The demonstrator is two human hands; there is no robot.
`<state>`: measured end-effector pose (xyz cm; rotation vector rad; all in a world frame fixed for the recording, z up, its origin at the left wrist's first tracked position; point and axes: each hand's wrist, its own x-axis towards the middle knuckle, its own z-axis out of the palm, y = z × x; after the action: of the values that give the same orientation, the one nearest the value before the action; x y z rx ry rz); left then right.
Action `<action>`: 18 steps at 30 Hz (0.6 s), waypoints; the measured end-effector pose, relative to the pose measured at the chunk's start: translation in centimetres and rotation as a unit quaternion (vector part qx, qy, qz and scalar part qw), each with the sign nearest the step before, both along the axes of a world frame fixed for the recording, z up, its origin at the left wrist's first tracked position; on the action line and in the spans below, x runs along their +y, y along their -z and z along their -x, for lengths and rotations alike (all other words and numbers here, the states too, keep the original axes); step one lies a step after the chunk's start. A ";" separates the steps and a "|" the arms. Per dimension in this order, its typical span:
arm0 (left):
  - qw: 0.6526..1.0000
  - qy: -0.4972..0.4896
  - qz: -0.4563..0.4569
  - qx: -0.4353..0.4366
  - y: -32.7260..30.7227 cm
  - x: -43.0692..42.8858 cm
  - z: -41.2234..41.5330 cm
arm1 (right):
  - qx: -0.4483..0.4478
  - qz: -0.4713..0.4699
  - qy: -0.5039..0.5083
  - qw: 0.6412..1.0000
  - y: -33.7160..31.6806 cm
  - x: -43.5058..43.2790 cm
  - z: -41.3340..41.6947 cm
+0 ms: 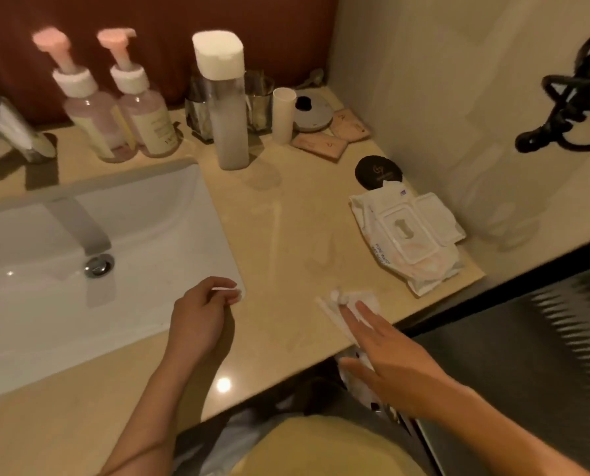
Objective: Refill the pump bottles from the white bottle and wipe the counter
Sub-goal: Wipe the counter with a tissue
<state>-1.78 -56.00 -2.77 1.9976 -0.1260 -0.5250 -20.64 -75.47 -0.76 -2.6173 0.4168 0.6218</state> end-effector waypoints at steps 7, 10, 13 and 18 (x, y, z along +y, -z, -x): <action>0.988 -0.128 0.037 -0.084 -0.7 0.7 4.7 | -0.067 0.025 -0.095 0.993 1.5 -3.2 -7.8; 0.959 -0.250 0.045 -0.123 -0.7 2.0 6.4 | -0.087 0.009 -0.175 0.981 2.7 -0.2 -11.1; 0.913 -0.384 0.001 -0.140 -0.3 3.4 7.7 | -0.105 -0.022 -0.282 0.953 2.7 3.8 -12.1; 0.836 -0.544 0.025 -0.066 -0.6 4.5 11.2 | -0.114 -0.033 -0.429 0.896 1.6 7.1 -11.1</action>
<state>-12.99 -51.47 -2.20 1.7041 0.8676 0.3570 -9.56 -68.35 -2.39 -2.6737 -0.8682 0.5416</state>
